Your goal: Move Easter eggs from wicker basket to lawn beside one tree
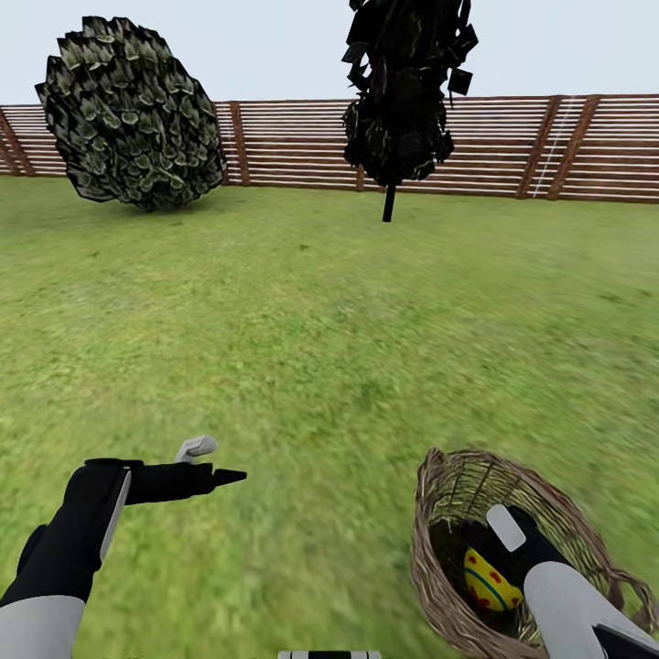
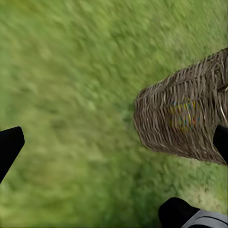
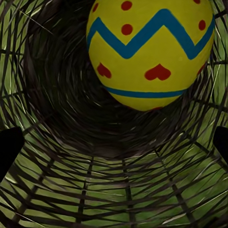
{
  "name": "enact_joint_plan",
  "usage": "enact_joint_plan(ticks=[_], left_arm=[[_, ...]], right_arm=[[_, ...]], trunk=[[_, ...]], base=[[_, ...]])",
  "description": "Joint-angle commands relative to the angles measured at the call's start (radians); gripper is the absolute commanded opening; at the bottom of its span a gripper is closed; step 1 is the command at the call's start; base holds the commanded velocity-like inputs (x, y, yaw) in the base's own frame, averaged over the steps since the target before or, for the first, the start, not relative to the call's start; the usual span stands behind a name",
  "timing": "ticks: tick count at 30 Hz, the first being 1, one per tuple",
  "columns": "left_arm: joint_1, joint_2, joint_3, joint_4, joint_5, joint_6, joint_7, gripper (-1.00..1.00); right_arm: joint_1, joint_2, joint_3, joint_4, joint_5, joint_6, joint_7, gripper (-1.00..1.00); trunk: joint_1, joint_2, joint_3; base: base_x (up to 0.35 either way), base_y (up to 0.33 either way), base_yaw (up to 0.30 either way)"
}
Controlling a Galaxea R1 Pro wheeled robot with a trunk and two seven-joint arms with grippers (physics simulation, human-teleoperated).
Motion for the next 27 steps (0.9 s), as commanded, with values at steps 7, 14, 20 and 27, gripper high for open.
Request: enact_joint_plan(ticks=[7, 14, 20, 27], left_arm=[[-0.001, -0.001, 0.001, 0.0, -0.011, 0.006, -0.01, 1.0], [-0.001, 0.0, 0.001, 0.0, -0.011, 0.006, -0.01, 1.0], [-0.001, -0.001, 0.001, -0.001, -0.011, 0.006, -0.01, 1.0], [-0.001, -0.001, 0.001, -0.001, -0.011, 0.006, -0.01, 1.0]], right_arm=[[0.0, -0.001, -0.001, -0.002, -0.007, 0.0, -0.007, 1.0], [0.0, -0.001, 0.001, -0.002, -0.007, 0.0, -0.007, 1.0], [0.0, -0.001, 0.001, -0.002, -0.007, 0.0, -0.007, 1.0], [0.001, -0.002, 0.001, -0.002, -0.007, 0.0, -0.007, 1.0]], trunk=[[0.0, 0.0, -0.012], [0.0, 0.0, -0.024], [0.0, 0.0, -0.034], [0.0, 0.0, -0.045]], base=[[0.051, -0.033, 0.0], [0.019, -0.018, 0.0], [0.001, -0.001, -0.038], [0.0, 0.0, -0.105]])
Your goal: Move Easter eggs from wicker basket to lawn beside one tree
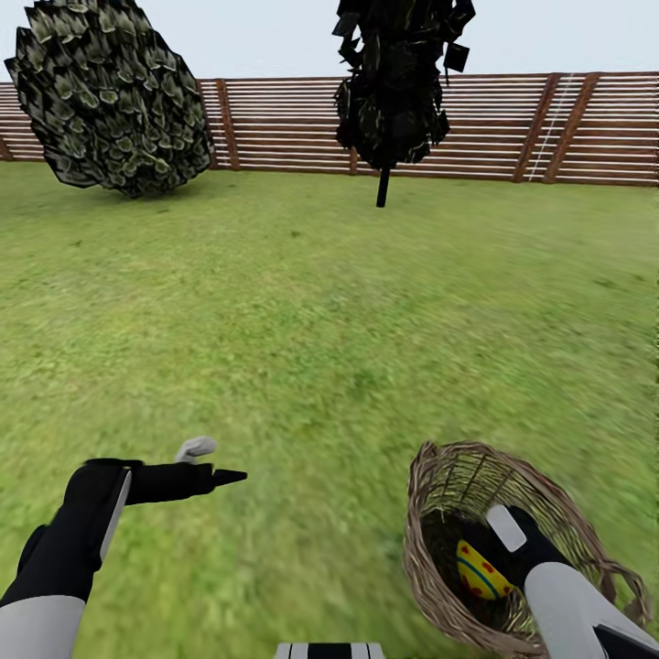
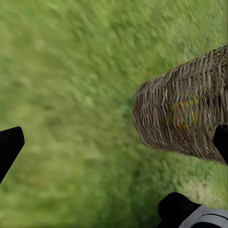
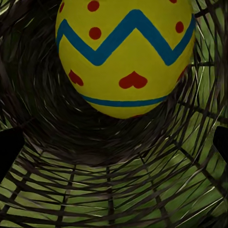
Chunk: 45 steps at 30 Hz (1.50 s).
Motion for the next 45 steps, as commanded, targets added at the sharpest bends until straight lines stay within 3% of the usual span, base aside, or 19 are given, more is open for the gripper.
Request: enact_joint_plan(ticks=[1, 40, 45], left_arm=[[-0.001, 0.0, 0.002, -0.001, -0.01, 0.006, -0.01, 1.0], [-0.001, 0.001, 0.005, -0.001, -0.008, 0.007, -0.011, 1.0], [-0.001, 0.002, 0.028, -0.001, -0.007, 0.009, -0.012, 1.0]], right_arm=[[0.0, 0.0, -0.001, -0.002, -0.01, 0.002, -0.007, 1.0], [0.0, 0.002, 0.007, -0.002, -0.008, -0.038, -0.006, 1.0], [0.0, 0.008, 0.008, -0.005, -0.007, -0.038, -0.006, 1.0]], trunk=[[0.0, 0.0, -0.002], [0.0, 0.0, -0.017], [-0.019, 0.035, -0.006]], base=[[0.0, 0.0, -0.119], [-0.013, 0.004, -0.061], [-0.001, 0.0, -0.079]])
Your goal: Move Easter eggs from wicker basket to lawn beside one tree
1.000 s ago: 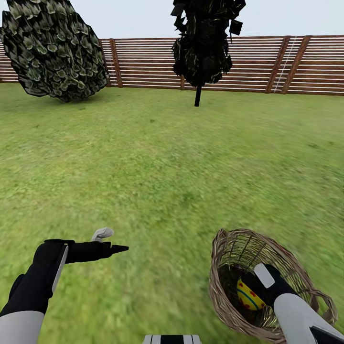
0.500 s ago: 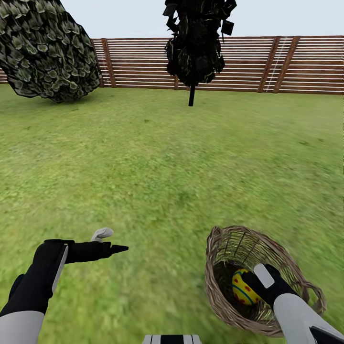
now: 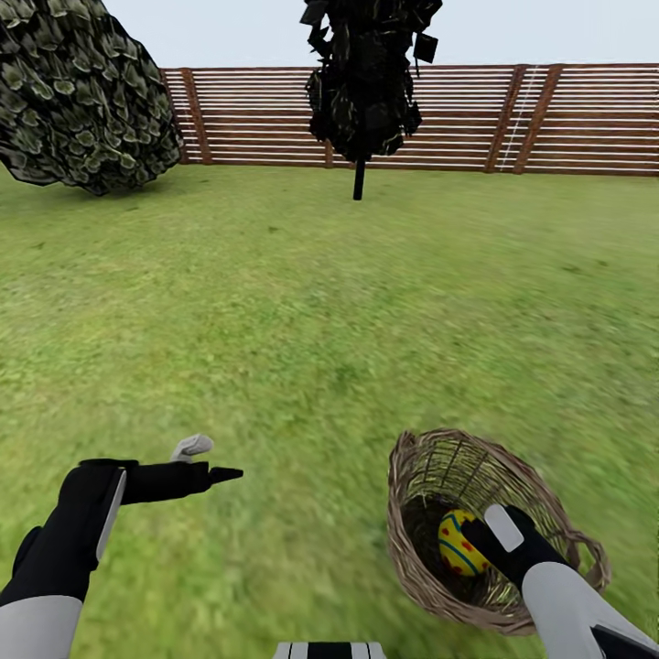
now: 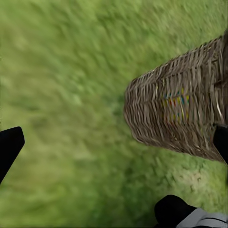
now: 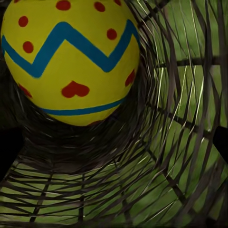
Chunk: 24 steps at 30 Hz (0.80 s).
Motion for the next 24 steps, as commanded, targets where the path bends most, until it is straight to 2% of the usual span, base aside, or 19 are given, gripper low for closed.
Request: enact_joint_plan(ticks=[1, 16, 24], left_arm=[[0.0, 0.0, 0.008, -0.001, -0.01, 0.006, -0.01, 1.0], [0.0, 0.0, 0.019, -0.001, -0.009, 0.006, -0.01, 1.0], [0.0, 0.0, 0.021, -0.001, -0.009, 0.006, -0.01, 1.0]], right_arm=[[0.0, 0.001, -0.001, -0.002, -0.009, 0.002, -0.007, 1.0], [0.0, 0.009, 0.001, -0.005, -0.003, 0.003, -0.006, 1.0], [0.0, 0.01, 0.001, -0.005, -0.003, 0.002, -0.006, 1.0]], trunk=[[-0.004, 0.007, 0.002], [-0.062, 0.112, 0.046], [-0.062, 0.112, 0.034]], base=[[0.0, 0.0, -0.021], [0.0, 0.0, -0.002], [0.0, 0.0, 0.0]])
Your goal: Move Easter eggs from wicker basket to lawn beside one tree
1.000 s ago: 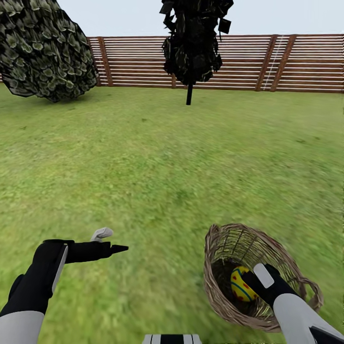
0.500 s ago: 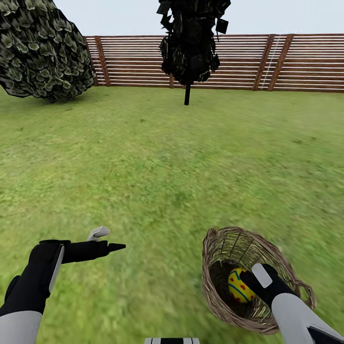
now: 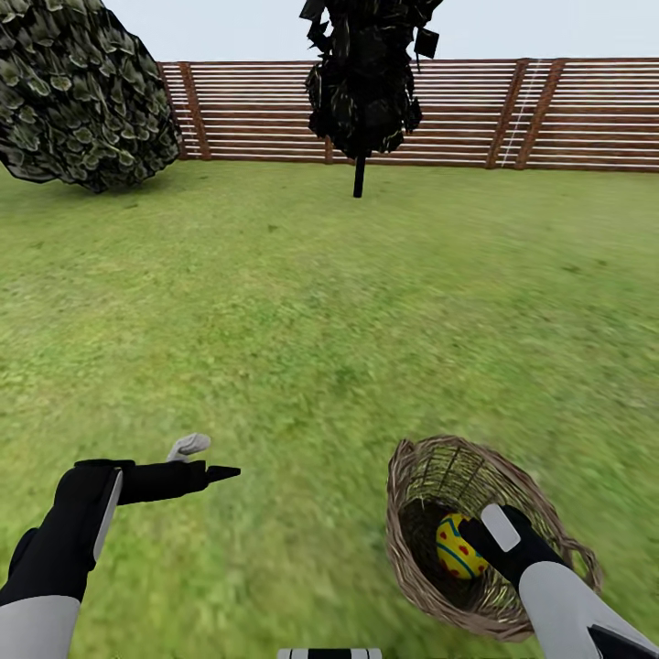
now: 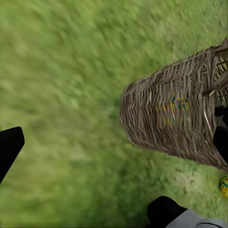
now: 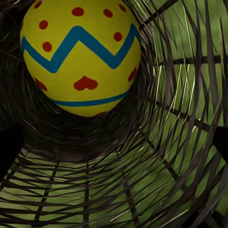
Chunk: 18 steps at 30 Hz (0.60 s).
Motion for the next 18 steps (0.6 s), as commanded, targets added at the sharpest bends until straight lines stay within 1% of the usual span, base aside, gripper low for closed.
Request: enact_joint_plan(ticks=[1, 18], left_arm=[[-0.001, 0.0, 0.002, -0.001, -0.01, 0.006, -0.011, 1.0], [-0.001, 0.0, 0.0, -0.001, -0.011, 0.006, -0.01, 1.0]], right_arm=[[0.0, 0.0, -0.001, -0.002, -0.009, 0.002, -0.007, 1.0], [0.0, 0.002, -0.001, -0.006, -0.008, 0.004, -0.005, 1.0]], trunk=[[0.0, 0.0, -0.002], [0.0, 0.0, -0.03]], base=[[0.0, 0.0, 0.0], [0.023, 0.005, 0.0]])
